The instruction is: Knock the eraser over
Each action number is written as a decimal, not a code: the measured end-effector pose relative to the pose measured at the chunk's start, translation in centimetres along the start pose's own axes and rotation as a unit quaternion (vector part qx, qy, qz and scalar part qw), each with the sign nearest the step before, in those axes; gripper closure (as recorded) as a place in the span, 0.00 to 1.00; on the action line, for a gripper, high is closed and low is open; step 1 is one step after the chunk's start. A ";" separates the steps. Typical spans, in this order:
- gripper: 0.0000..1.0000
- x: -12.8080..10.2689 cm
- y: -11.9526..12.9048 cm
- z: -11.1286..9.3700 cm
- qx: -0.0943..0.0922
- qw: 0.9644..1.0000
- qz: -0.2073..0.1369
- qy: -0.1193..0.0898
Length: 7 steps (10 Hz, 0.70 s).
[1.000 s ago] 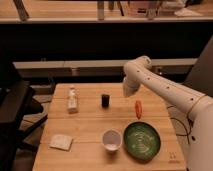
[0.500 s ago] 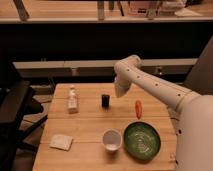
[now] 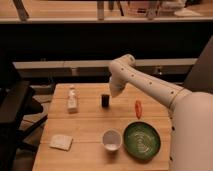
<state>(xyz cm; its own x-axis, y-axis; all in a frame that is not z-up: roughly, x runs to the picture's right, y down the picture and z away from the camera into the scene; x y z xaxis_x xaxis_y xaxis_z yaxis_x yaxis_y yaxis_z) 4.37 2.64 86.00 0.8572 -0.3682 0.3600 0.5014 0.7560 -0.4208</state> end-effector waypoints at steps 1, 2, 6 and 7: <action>0.97 -1.1 -0.5 0.1 0.000 1.000 -0.008 -0.005; 0.97 -1.3 -0.6 0.2 -0.003 1.000 -0.014 -0.005; 0.97 -1.9 -1.2 0.3 -0.006 1.000 -0.022 -0.009; 0.97 -2.3 -1.5 0.3 -0.005 1.000 -0.026 -0.010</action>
<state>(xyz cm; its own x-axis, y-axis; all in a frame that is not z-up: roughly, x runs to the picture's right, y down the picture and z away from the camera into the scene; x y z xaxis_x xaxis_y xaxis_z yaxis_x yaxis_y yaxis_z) 1.58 2.50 86.04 0.8273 -0.3960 0.3985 0.5469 0.7300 -0.4099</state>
